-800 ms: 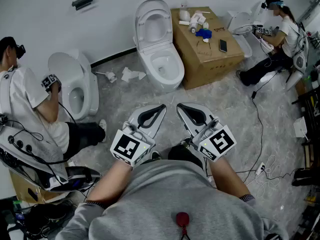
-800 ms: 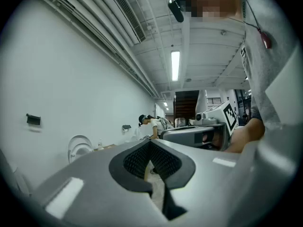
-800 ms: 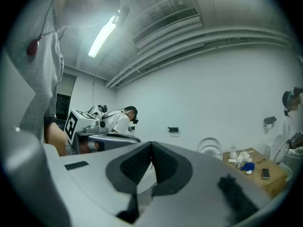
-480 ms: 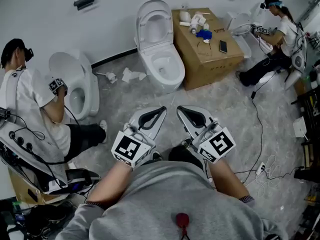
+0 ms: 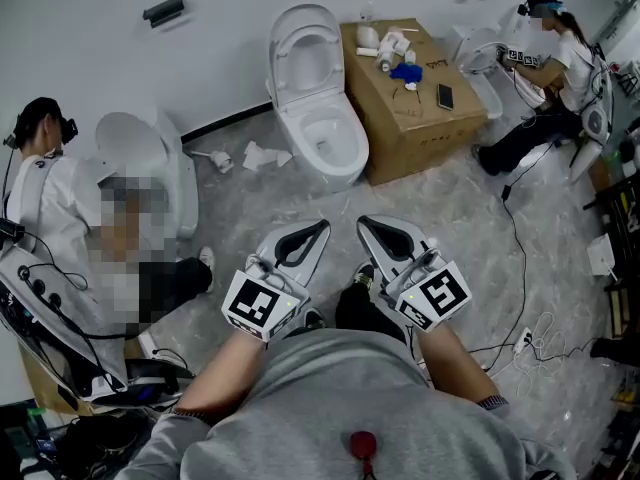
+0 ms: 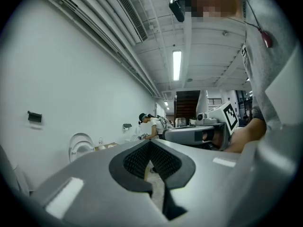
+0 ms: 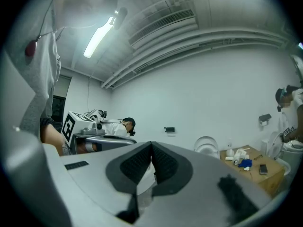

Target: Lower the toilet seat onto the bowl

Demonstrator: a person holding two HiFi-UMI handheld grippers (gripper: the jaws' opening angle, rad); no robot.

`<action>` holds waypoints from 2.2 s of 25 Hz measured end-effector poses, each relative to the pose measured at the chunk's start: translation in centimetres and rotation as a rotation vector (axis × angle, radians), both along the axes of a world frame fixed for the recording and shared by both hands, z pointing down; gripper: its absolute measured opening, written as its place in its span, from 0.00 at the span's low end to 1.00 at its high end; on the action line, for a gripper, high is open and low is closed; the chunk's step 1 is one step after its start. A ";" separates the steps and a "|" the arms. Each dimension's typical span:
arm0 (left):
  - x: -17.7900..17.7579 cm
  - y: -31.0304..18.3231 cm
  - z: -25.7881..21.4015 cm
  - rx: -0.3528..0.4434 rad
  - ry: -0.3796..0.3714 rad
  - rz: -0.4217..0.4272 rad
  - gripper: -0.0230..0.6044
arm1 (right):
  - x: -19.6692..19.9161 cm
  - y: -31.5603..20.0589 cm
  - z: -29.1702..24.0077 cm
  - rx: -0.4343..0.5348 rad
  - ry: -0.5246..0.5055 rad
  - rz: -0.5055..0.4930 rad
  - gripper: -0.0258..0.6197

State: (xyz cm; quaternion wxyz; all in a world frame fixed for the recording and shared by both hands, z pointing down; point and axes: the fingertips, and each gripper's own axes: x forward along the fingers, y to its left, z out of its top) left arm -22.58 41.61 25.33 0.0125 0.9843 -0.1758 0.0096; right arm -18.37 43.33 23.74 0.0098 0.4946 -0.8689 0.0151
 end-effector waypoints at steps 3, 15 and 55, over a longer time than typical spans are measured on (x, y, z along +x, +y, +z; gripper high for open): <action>1.4 -1.4 -0.3 0.012 -0.005 0.001 0.05 | 1.5 -1.5 -0.3 0.009 -0.012 -0.005 0.06; 8.2 -7.9 -0.9 0.009 -0.017 -0.031 0.05 | 7.2 -8.1 -0.9 0.008 -0.023 -0.075 0.06; 19.7 -22.2 -0.1 0.014 -0.042 -0.115 0.05 | 18.9 -22.6 0.6 -0.022 -0.008 -0.166 0.06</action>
